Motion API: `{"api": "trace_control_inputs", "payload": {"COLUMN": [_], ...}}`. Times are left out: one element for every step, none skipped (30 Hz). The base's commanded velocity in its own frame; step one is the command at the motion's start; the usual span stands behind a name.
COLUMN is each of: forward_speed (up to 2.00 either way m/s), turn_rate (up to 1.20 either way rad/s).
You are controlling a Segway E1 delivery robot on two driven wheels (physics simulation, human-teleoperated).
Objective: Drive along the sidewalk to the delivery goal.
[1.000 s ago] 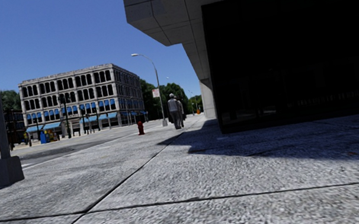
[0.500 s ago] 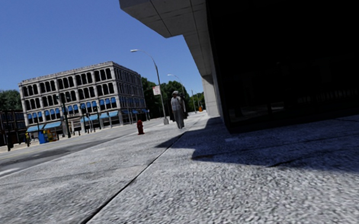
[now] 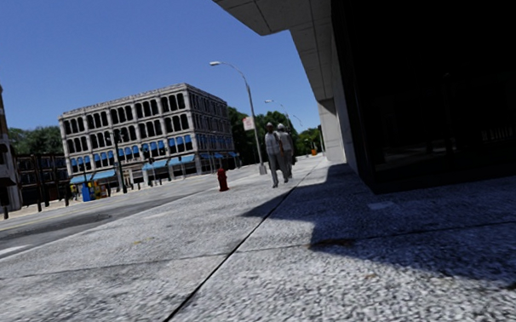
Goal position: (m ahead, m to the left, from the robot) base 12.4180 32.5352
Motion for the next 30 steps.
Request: {"api": "trace_control_inputs", "payload": {"forward_speed": [2.00, 2.00, 2.00, 2.00, 2.00, 2.00, 2.00, 2.00, 2.00, 2.00, 2.00, 2.00, 2.00, 2.00, 2.00, 2.00, 2.00, 2.00, 2.00, 2.00, 2.00, 2.00, 2.00, 2.00, 2.00, 2.00, 2.00, 2.00, 2.00, 2.00], "turn_rate": [0.49, 0.49, 0.49, 0.49, 0.49, 0.49, 0.49, 0.49, 0.51, 0.53, 0.54, 0.54, 0.55, 0.55, 0.55, 0.55, 0.55, 0.55, 0.55, 0.55, 0.56, 0.62, 0.65, 0.65, 0.66, 0.66, 0.66, 0.66, 0.66, 0.66]}}
